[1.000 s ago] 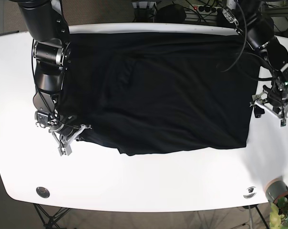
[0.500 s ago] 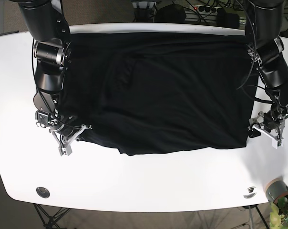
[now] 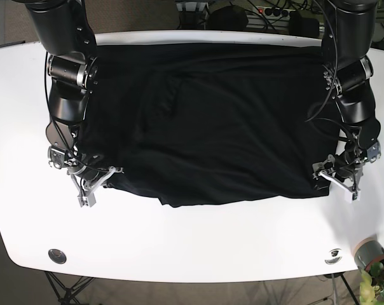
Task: Fold the T-shirt properly
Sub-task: 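Move both grippers to the opposite shirt edge and grasp it, then fold the grasped edge with both grippers over onto the other half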
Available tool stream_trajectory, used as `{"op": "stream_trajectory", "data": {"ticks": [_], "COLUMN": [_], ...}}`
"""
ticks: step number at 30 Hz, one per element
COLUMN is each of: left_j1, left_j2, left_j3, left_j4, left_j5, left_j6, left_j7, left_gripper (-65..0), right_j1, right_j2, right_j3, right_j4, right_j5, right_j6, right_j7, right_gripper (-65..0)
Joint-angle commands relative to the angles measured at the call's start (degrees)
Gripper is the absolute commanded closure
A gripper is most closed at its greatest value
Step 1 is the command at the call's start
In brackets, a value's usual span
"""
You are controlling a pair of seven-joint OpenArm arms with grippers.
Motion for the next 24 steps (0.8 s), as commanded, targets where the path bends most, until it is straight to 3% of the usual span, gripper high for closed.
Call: {"op": "stream_trajectory", "data": {"ticks": [1,9,12,17,20,24], "left_j1": [-1.6,-1.6,-1.6,-1.4,1.4,5.4], "left_j2": [0.1,2.6,2.7,4.0,4.2,5.4], "left_j3": [0.0,0.0,0.0,-0.5,-0.5,-0.6], "left_j4": [-1.6,-2.9,-2.8,-1.9,1.8,14.2], "left_j5": [-0.8,-0.6,-0.6,-1.0,-0.9,-1.1], "left_j6": [-0.3,-0.4,-0.4,-0.4,-0.7,-0.8], "left_j7": [-1.3,-1.4,-1.4,-7.8,-9.5,-5.4], "left_gripper": [-50.8,-49.4,-38.2,-1.4,0.0,0.0], "right_j1": [1.4,1.4,1.4,1.8,2.0,2.7], "right_j2": [0.5,0.7,0.8,0.8,0.8,1.0], "right_j3": [0.0,0.0,0.0,-0.1,-0.1,-0.1], "right_j4": [0.6,0.6,0.6,0.6,0.7,2.0], "right_j5": [0.0,0.0,1.0,2.1,2.1,2.1], "right_j6": [0.10,0.27,0.27,0.27,0.27,0.27], "right_j7": [-0.4,-0.4,-0.4,-0.4,-0.4,-0.4], "right_gripper": [-2.9,-2.9,-2.7,-2.2,-2.1,-2.1]}}
